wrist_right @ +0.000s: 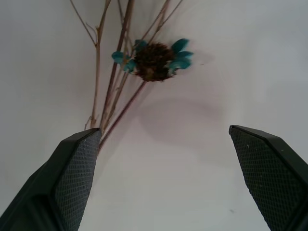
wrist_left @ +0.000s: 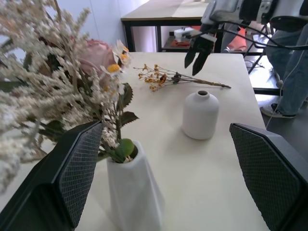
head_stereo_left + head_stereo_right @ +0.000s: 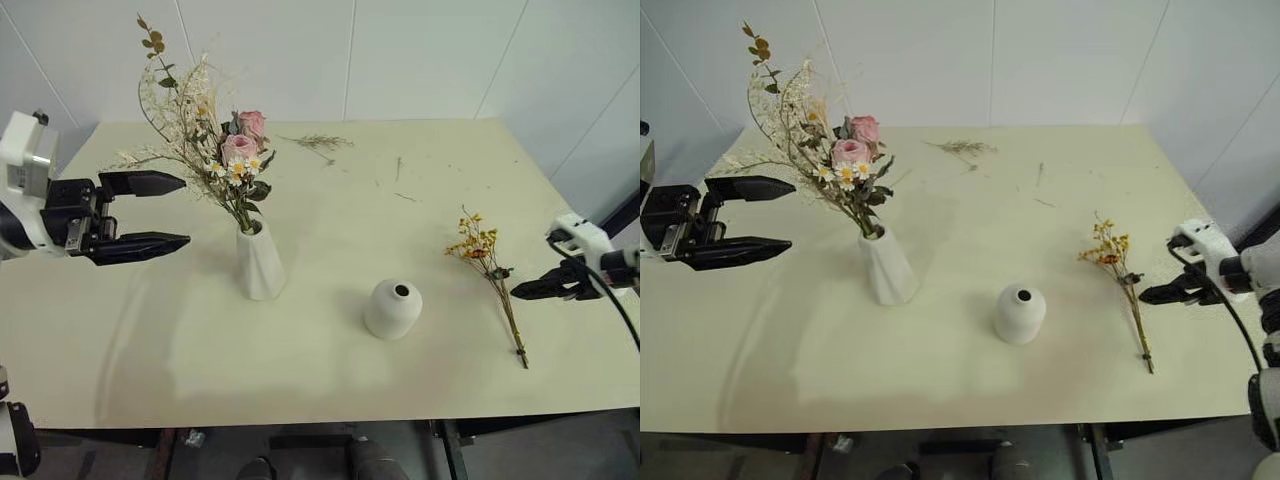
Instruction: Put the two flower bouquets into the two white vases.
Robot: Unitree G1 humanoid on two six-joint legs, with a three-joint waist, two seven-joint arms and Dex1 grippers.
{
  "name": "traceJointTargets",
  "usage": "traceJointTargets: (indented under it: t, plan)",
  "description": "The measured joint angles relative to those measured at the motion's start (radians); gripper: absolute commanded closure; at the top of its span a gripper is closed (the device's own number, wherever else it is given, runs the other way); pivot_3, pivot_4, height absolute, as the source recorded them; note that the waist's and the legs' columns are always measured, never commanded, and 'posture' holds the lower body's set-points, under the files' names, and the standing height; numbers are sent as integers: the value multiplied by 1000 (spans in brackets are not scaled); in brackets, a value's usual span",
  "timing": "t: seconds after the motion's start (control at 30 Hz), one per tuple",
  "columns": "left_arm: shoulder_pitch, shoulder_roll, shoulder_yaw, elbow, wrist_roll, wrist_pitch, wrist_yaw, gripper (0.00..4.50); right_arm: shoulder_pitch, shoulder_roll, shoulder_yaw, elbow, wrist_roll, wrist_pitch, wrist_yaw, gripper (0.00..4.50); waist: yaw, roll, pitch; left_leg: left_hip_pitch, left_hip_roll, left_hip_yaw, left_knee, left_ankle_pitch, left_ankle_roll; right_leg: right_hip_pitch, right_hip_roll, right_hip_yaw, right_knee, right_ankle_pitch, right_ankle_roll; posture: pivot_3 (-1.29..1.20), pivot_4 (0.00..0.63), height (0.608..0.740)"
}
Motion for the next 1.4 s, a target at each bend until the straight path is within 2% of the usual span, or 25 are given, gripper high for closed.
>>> traceJointTargets:
  t: [0.2,0.6,0.73,0.87,1.03,1.2,1.4]
  plan:
    - [77,20,59,-74,-45,53,29,16,-38,33,63,14,-70,10,63,0,1,0,0,0,0,0,0,0,0,0,0,0,0,0,0,0,150,740]
    - [197,29,151,-160,-101,84,81,16,-77,61,80,62,-151,1,91,0,0,-1,-1,2,0,0,2,0,0,3,0,0,1,0,0,0,150,740]
    - [209,28,151,-179,-105,80,93,16,-92,46,80,95,-170,-21,91,0,0,-1,0,2,0,0,2,0,0,2,0,0,0,0,0,0,150,740]
    - [196,2,106,-174,-104,50,91,16,-179,-1,77,118,-204,-39,88,0,0,2,1,2,0,0,2,0,0,2,0,0,1,0,0,0,150,740]
    - [169,-14,55,-138,-99,11,83,16,-202,-39,80,89,-216,6,176,0,-3,1,1,2,0,0,2,0,-1,2,0,0,0,0,0,0,150,740]
    - [154,-33,13,-124,-96,-17,70,16,-95,-117,89,-100,-203,112,246,0,2,1,1,2,0,0,1,0,-1,2,0,0,1,0,0,0,150,740]
    - [121,-28,-2,-92,-91,-26,49,16,52,-105,74,-232,-136,228,226,0,0,1,1,2,0,0,5,-1,-1,2,0,0,3,0,1,0,150,740]
